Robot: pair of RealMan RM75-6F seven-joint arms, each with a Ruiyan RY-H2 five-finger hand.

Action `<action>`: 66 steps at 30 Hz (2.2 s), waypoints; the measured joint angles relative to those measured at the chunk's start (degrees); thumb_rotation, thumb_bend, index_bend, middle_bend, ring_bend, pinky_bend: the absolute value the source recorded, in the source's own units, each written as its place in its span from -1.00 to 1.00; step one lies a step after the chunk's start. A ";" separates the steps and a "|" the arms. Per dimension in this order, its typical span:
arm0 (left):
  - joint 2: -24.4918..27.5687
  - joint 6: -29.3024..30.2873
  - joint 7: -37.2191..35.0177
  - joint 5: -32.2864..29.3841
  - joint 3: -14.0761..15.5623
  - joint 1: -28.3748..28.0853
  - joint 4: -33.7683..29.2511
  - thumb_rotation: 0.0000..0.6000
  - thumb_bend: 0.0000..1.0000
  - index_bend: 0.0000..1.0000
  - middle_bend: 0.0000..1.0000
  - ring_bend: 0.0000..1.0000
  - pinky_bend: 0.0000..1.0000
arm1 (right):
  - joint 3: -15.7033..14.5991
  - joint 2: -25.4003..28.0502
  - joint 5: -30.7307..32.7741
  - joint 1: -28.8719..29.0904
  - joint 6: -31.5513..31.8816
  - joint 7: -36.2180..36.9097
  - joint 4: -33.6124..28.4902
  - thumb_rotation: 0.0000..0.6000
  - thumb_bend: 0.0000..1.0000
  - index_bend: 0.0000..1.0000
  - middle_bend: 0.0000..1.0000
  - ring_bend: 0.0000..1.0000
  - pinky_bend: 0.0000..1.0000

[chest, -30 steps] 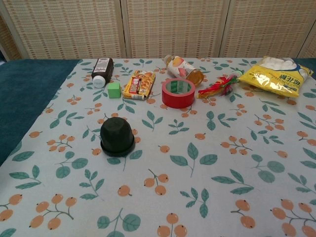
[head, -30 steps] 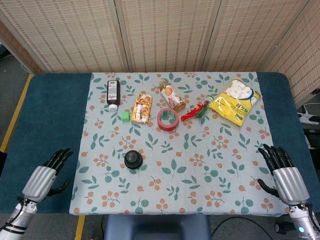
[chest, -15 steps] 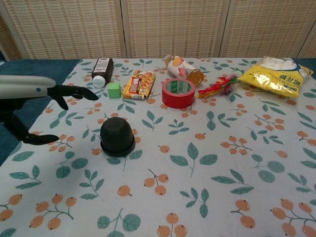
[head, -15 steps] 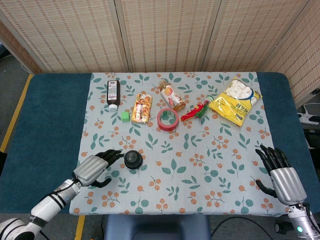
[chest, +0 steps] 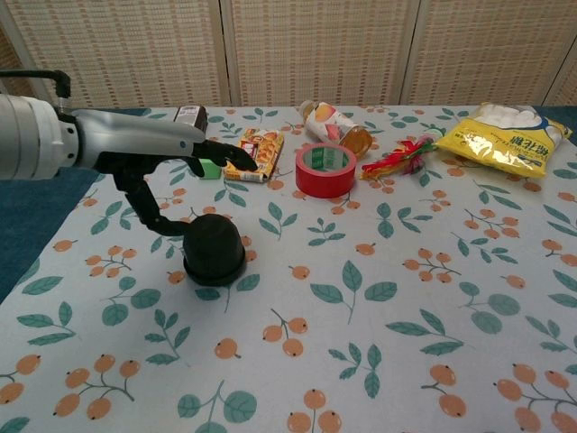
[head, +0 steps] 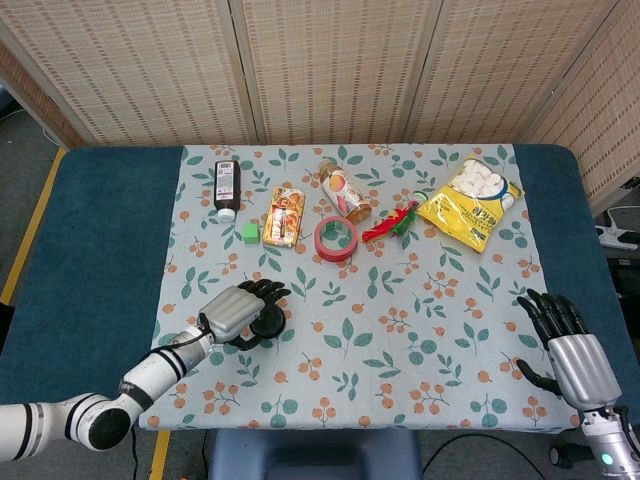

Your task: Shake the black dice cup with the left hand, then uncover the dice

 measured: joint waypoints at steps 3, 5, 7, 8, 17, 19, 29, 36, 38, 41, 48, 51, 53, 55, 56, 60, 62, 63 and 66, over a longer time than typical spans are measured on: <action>-1.56 -0.58 1.49 -4.03 0.90 -2.93 1.84 1.00 -0.31 -1.00 -1.00 -1.00 -0.74 | 0.15 0.22 -0.33 -0.31 0.92 0.57 0.05 1.00 -0.67 -1.00 -1.00 -1.00 -1.00; -2.24 -1.29 2.13 -6.92 1.71 -5.03 2.73 1.00 -0.32 -1.00 -1.00 -1.00 -0.74 | 0.19 0.19 -0.25 -0.24 0.69 0.69 0.14 1.00 -0.67 -1.00 -1.00 -1.00 -1.00; -3.00 -1.88 2.82 -9.55 2.77 -7.26 3.83 1.00 -0.32 -1.00 -1.00 -1.00 -0.74 | 0.18 0.17 -0.12 -0.03 0.06 0.85 0.24 1.00 -0.67 -1.00 -1.00 -1.00 -1.00; -3.34 -2.08 3.10 -10.60 3.26 -8.11 4.31 1.00 -0.33 -1.00 -1.00 -1.00 -0.74 | 0.18 0.16 -0.03 0.09 -0.22 0.91 0.30 1.00 -0.67 -1.00 -1.00 -1.00 -1.00; -6.20 -4.04 4.74 -19.44 8.69 -15.49 8.76 1.00 -0.33 -1.00 -1.00 -1.00 -0.72 | 0.20 0.57 0.08 0.22 -0.39 1.92 0.34 1.00 -0.67 -1.00 -1.00 -1.00 -1.00; -6.83 -4.05 5.18 -21.01 10.06 -16.86 9.33 1.00 -0.33 -1.00 -1.00 -1.00 -0.70 | 0.15 0.66 0.02 0.28 -0.52 2.13 0.40 1.00 -0.67 -1.00 -1.00 -1.00 -1.00; -9.39 -2.31 6.23 -24.70 13.42 -21.18 11.45 1.00 -0.32 -1.00 -1.00 -1.00 -0.66 | -0.16 0.82 -0.27 0.37 -0.84 2.30 0.22 1.00 -0.67 -1.00 -1.00 -1.00 -1.00; -9.78 -0.50 7.85 -27.30 15.21 -23.78 11.80 1.00 -0.32 -1.00 -1.00 -1.00 -0.62 | -0.19 0.91 -0.21 0.46 -1.06 2.37 0.04 1.00 -0.67 -1.00 -1.00 -1.00 -1.00; -10.03 -0.17 8.46 -28.43 15.86 -24.54 11.80 1.00 -0.32 -1.00 -1.00 -1.00 -0.61 | -0.20 0.97 -0.23 0.37 -0.88 2.40 0.00 1.00 -0.67 -1.00 -1.00 -1.00 -1.00; -10.54 -0.29 8.86 -30.00 16.48 -25.46 11.84 1.00 -0.31 -1.00 -1.00 -1.00 -0.58 | -0.23 1.00 -0.33 0.30 -0.76 2.36 -0.07 1.00 -0.67 -1.00 -1.00 -1.00 -1.00; -11.62 -1.03 8.75 -31.31 17.50 -26.98 12.83 1.00 -0.32 -1.00 -1.00 -1.00 -0.53 | -0.27 1.13 -0.31 0.30 -0.83 2.55 -0.07 1.00 -0.67 -1.00 -1.00 -1.00 -1.00; -12.15 -1.06 8.93 -32.32 18.19 -27.63 13.48 1.00 -0.30 -0.96 -0.96 -0.99 -0.45 | -0.22 1.14 -0.17 0.35 -0.96 2.61 0.00 1.00 -0.67 -1.00 -1.00 -1.00 -1.00; -12.47 -0.90 9.09 -32.66 18.71 -27.94 13.76 1.00 -0.30 -0.88 -0.88 -0.93 -0.35 | -0.23 1.15 -0.14 0.40 -1.07 2.68 -0.02 1.00 -0.67 -1.00 -1.00 -1.00 -1.00; -12.59 -0.77 9.21 -32.70 19.18 -28.08 13.79 1.00 -0.31 -0.77 -0.78 -0.82 -0.24 | -0.23 1.17 -0.14 0.41 -1.09 2.69 -0.03 1.00 -0.67 -1.00 -1.00 -1.00 -1.00; -12.62 -0.72 9.27 -32.70 19.40 -28.13 13.79 1.00 -0.31 -0.72 -0.72 -0.77 -0.20 | -0.24 1.19 -0.14 0.41 -1.10 2.72 -0.04 1.00 -0.67 -1.00 -1.00 -1.00 -1.00; -12.95 -0.20 9.90 -32.70 20.59 -28.33 14.03 1.00 -0.30 -0.54 -0.54 -0.63 -0.09 | -0.25 1.24 -0.09 0.46 -1.25 2.76 -0.12 1.00 -0.67 -1.00 -1.00 -1.00 -1.00; -13.30 0.00 10.08 -32.74 21.07 -28.35 14.38 1.00 -0.29 -0.46 -0.48 -0.60 -0.05 | -0.27 1.25 -0.12 0.45 -1.23 2.71 -0.17 1.00 -0.67 -1.00 -1.00 -1.00 -1.00; -13.38 0.03 10.07 -32.64 21.17 -28.30 14.47 1.00 -0.29 -0.43 -0.46 -0.59 -0.03 | -0.30 1.25 -0.15 0.45 -1.25 2.68 -0.18 1.00 -0.67 -1.00 -1.00 -1.00 -1.00; -13.64 0.25 9.89 -31.56 21.32 -27.83 14.70 1.00 -0.27 -0.31 -0.35 -0.50 0.06 | -0.38 1.26 -0.24 0.48 -1.34 2.60 -0.23 1.00 -0.67 -1.00 -1.00 -1.00 -1.00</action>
